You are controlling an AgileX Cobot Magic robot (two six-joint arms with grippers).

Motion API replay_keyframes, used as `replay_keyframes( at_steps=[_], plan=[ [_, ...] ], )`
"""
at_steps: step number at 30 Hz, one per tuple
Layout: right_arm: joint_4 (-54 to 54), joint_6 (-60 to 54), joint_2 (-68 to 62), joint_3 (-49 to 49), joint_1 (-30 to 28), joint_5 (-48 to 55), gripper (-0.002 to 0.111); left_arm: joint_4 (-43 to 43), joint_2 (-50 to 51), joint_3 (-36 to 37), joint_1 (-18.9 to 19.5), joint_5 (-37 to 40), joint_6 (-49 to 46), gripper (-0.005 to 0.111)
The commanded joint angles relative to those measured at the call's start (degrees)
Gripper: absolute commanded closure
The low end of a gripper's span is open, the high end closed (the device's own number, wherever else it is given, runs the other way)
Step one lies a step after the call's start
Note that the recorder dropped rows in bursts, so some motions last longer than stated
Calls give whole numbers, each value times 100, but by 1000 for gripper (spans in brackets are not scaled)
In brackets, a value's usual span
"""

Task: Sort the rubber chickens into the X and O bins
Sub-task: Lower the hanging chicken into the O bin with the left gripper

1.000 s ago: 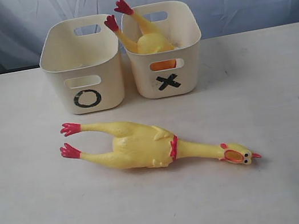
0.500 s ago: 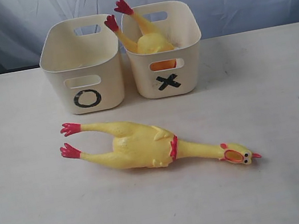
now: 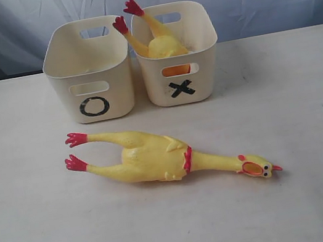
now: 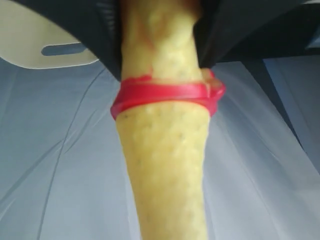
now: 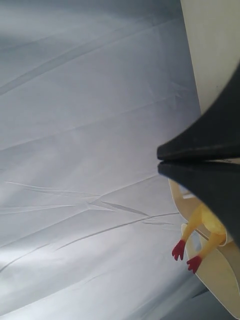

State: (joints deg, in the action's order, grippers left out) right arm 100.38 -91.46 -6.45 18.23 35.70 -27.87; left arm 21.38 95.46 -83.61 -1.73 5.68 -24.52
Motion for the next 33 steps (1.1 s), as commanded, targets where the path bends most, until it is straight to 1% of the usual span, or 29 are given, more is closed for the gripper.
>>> replay_keyframes(
  at_steps=[1, 5, 9, 11, 13, 19, 26, 27, 28, 29, 30, 31, 32, 33],
  plan=[
    [-44, -10, 40, -22, -28, -33, 109, 683, -16, -36, -7, 33, 6, 107],
    [-44, -10, 40, -22, -28, -33, 109, 1342, -16, -45, -7, 252, -4, 107],
    [-44, -10, 40, -22, -28, -33, 109, 1725, -16, -58, -7, 379, -130, 107],
    [-44, -10, 40, -22, -28, -33, 109, 1969, -16, -99, -7, 572, -471, 107],
    [-44, -10, 40, -22, -28, -33, 109, 2393, -16, -155, -7, 788, -829, 107],
    [-44, -10, 40, -22, -28, -33, 109, 3764, -16, -408, -7, 1291, -2391, 107],
    [-44, -10, 40, -22, -28, -33, 109, 4556, 135, -542, -7, 1610, -3099, 107],
    [-44, -10, 40, -22, -28, -33, 109, 5126, 265, -541, -7, 1831, -3531, 107],
    [-44, -10, 40, -22, -28, -33, 109, 5435, 329, -541, -7, 1941, -3763, 107],
    [-44, -10, 40, -22, -28, -33, 109, 5992, 443, -541, -7, 2131, -4379, 107],
    [-44, -10, 40, -22, -28, -33, 109, 6280, 499, -541, -7, 2195, -4725, 107],
    [-44, -10, 40, -22, -28, -33, 109, 6799, 602, -541, -7, 2271, -5214, 107],
    [-44, -10, 40, -22, -28, -33, 109, 6997, 631, -541, -7, 2290, -5399, 107],
    [-44, -10, 40, -22, -28, -33, 109, 7440, 752, -554, -7, 2377, -5833, 107]
  ],
)
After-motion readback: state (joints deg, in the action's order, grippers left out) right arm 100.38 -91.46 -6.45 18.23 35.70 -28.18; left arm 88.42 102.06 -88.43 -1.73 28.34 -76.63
